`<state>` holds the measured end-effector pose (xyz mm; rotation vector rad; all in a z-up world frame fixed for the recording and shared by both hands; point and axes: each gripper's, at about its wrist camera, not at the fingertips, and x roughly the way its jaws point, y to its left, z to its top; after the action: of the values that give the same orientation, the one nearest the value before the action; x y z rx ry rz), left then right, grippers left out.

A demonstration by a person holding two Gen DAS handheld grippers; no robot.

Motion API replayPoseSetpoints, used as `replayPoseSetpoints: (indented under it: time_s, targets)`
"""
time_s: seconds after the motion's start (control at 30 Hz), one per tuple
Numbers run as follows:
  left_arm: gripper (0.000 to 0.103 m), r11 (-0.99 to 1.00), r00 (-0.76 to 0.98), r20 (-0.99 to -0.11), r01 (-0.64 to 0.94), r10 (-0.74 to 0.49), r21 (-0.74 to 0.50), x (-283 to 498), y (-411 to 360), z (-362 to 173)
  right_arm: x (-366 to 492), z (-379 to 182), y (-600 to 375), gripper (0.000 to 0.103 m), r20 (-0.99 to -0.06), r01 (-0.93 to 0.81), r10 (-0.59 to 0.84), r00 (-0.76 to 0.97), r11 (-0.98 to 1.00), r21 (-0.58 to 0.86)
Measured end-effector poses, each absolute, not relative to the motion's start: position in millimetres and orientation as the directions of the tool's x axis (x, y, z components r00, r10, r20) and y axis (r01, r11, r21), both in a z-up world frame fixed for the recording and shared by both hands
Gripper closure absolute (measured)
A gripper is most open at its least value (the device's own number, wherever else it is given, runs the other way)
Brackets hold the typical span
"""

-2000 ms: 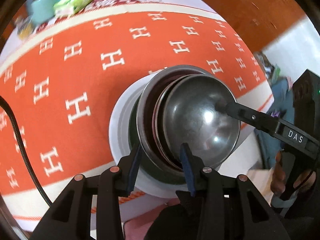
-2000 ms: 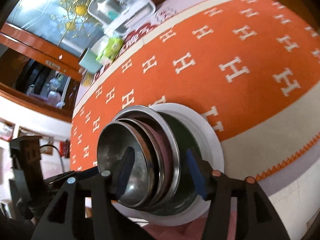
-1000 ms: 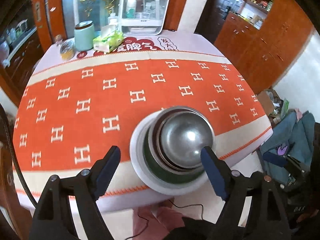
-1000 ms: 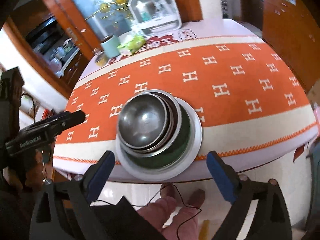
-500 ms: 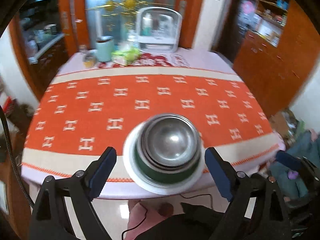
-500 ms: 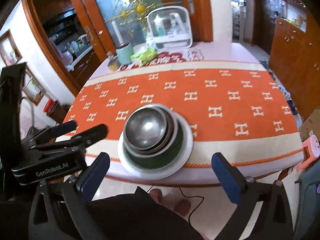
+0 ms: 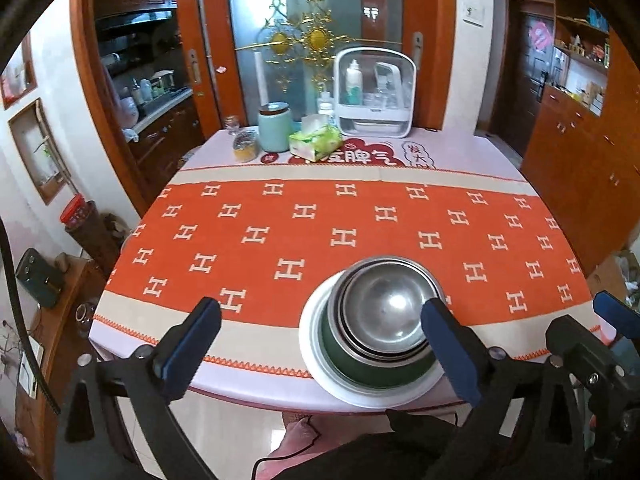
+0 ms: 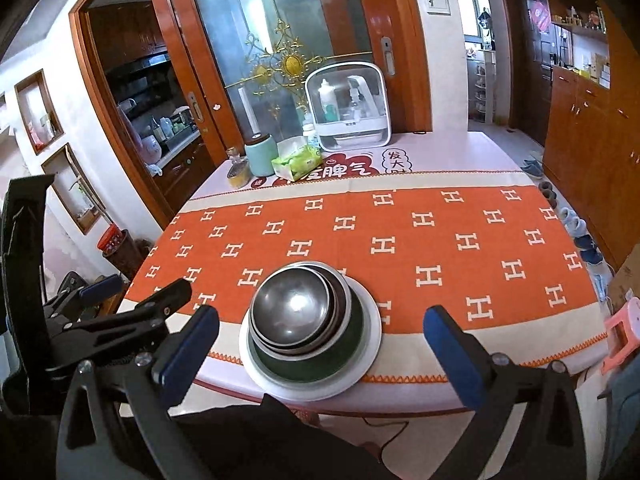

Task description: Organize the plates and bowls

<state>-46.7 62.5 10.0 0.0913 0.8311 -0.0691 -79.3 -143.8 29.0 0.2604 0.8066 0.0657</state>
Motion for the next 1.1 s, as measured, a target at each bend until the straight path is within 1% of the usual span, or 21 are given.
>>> replayPoseSetpoints:
  time_s: [0.13, 0.43, 0.83, 1.1]
  targets:
    - [0.001, 0.995, 0.673, -0.740, 0.074, -0.004, 0.061, -46.0, 65.9, 9.6, -75.6, 23.9, -143.6, 0.000, -0.703, 0.031, 0.186, 0.686, 0.958, 0.284]
    - [0.001, 0.997, 0.688, -0.726, 0.039, 0.022, 0.067, -49.1, 67.4, 10.7, -73.4, 18.5, -144.7, 0.000, -0.722, 0.042, 0.175, 0.669, 0.961, 0.272]
    - [0.001, 0.992, 0.691, -0.723, 0.095, -0.008, 0.079, -48.9, 50.3, 10.0, -82.7, 14.0, -160.3, 0.000, -0.729, 0.111, 0.142, 0.669, 0.951, 0.288]
    - [0.001, 0.993, 0.676, -0.736, 0.092, -0.005, 0.078, -52.2, 50.9, 8.2, -81.9, 11.0, -161.2, 0.000, -0.739, 0.110, 0.147, 0.658, 0.952, 0.287]
